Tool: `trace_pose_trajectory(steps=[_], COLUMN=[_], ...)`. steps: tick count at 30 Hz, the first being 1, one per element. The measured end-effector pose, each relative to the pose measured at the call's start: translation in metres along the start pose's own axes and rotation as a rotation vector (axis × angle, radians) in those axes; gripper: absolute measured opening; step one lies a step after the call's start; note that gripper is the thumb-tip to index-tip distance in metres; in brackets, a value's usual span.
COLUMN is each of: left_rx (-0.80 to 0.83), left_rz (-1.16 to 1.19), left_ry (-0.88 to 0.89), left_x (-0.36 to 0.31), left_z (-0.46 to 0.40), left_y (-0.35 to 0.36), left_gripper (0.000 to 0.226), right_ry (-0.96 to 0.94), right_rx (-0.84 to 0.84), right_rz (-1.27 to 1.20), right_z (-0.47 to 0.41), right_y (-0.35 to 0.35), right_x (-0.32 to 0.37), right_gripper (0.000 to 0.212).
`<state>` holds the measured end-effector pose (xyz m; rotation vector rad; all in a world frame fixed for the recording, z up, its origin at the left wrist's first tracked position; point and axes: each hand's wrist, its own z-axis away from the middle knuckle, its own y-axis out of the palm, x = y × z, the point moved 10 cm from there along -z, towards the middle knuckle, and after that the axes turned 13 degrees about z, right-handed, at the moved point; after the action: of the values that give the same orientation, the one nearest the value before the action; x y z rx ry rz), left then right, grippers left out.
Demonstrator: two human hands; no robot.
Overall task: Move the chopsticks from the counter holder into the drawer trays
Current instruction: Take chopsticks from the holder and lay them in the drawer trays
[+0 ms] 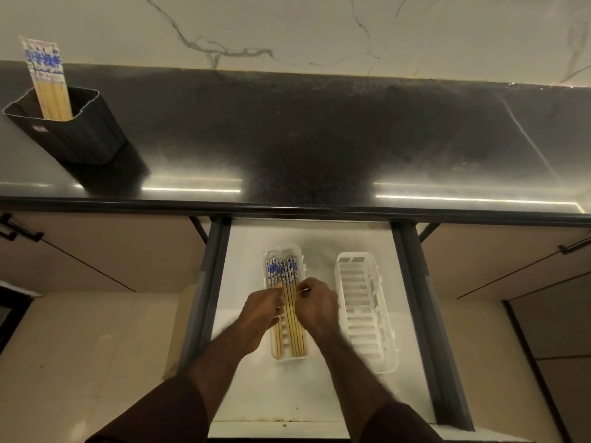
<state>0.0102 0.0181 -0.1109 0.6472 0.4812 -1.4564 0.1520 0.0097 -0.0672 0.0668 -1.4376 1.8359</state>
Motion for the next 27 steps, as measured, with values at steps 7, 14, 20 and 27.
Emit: trace_pose_trajectory(steps=[7, 14, 20, 27], left_rx=[0.115, 0.159, 0.118, 0.102], left_rz=[-0.038, 0.045, 0.198, 0.202], left_ry=[0.229, 0.384, 0.486, 0.632], left_x=[-0.073, -0.136, -0.193, -0.267], left_z=[0.051, 0.102, 0.137, 0.161], left_y=[-0.026, -0.117, -0.228, -0.3], left_gripper=[0.019, 0.016, 0.016, 0.012], right_ry=[-0.107, -0.129, -0.207, -0.387], right_rx=[-0.116, -0.206, -0.223, -0.196], right_rz=[-0.106, -0.239, -0.314, -0.285], right_z=[0.026, 0.079, 0.124, 0.137], right_y=[-0.054, -0.049, -0.025, -0.014], right_x=[0.06, 0.137, 0.244, 0.357], right_gripper=[0.024, 0.02, 0.017, 0.012])
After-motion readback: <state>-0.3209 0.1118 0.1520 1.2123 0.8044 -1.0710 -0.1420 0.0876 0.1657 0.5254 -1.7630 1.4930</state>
